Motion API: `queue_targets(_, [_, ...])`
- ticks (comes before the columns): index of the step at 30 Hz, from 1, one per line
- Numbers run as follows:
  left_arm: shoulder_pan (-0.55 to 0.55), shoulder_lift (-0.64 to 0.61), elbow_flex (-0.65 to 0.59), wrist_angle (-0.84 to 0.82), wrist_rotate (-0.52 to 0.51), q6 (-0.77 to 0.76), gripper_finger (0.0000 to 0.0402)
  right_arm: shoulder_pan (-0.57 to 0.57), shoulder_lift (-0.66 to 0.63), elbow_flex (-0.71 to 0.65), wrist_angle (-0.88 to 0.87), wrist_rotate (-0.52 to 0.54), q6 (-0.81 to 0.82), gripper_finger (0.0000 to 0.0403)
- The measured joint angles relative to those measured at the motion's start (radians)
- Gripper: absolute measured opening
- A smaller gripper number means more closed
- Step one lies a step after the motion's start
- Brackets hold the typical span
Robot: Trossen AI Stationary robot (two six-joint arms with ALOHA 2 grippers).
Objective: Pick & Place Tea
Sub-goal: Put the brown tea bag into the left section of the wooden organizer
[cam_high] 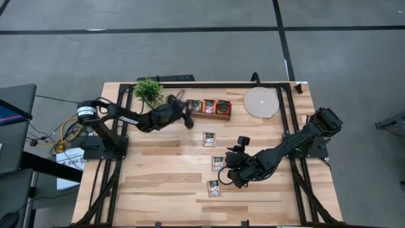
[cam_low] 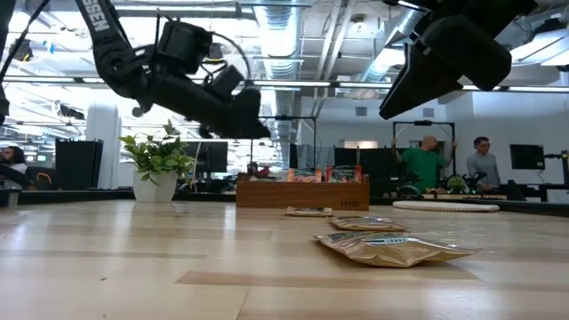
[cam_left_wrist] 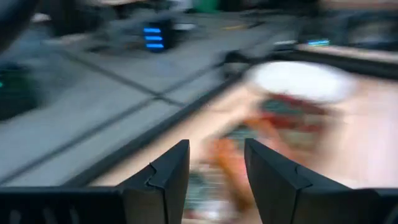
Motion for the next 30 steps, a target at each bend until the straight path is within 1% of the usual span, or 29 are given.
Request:
queue_targets(1, [-0.017, -0.008, 0.0, -0.009, 0.063, -0.016, 0.0146, 0.0, 0.0, 0.0, -0.002, 0.0, 0.0, 0.0098])
queue_targets(5, [-0.087, -0.024, 0.001, -0.082, 0.388, -0.023, 0.0146, 0.0, 0.0, 0.0, -0.015, 0.0, 0.0, 0.0098])
queue_targets(6, [-0.103, -0.024, 0.001, -0.105, 0.449, -0.022, 0.0146, 0.0, 0.0, 0.0, -0.015, 0.0, 0.0, 0.0098])
queue_targets(7, [-0.119, -0.024, 0.001, -0.13, 0.484, -0.022, 0.0146, 0.0, 0.0, 0.0, -0.015, 0.0, 0.0, 0.0098])
queue_targets(8, [-0.133, -0.024, 0.001, -0.16, 0.493, -0.023, 0.0146, 0.0, 0.0, 0.0, -0.015, 0.0, 0.0, 0.0098])
queue_targets(10, [-0.153, -0.024, 0.0, -0.199, 0.463, -0.039, 0.0146, 0.0, 0.0, 0.0, -0.015, 0.0, 0.0, 0.0098])
queue_targets(14, [-0.179, -0.024, 0.025, -0.244, 0.387, -0.14, 0.0146, 0.0, 0.0, 0.0, -0.006, 0.0, 0.0, 0.0098])
queue_targets(19, [-0.199, -0.024, 0.107, -0.421, 0.35, -0.222, 0.0146, -0.017, 0.0, 0.0, 0.013, -0.006, 0.0, 0.0098])
queue_targets(21, [-0.203, -0.024, 0.129, -0.487, 0.329, -0.245, 0.0146, -0.052, 0.0, 0.0, 0.023, -0.065, 0.0, 0.0098])
queue_targets(24, [-0.203, -0.024, 0.137, -0.56, 0.311, -0.251, 0.0146, -0.143, 0.0, 0.0, 0.026, -0.207, -0.015, 0.0098])
queue_targets(26, [-0.203, -0.024, 0.137, -0.596, 0.297, -0.251, 0.0146, -0.209, 0.0, 0.0, 0.037, -0.265, -0.066, 0.0098])
queue_targets(30, [-0.205, -0.024, 0.134, -0.665, 0.234, -0.212, 0.0146, -0.332, 0.0, 0.0, 0.137, -0.363, -0.181, 0.0098])
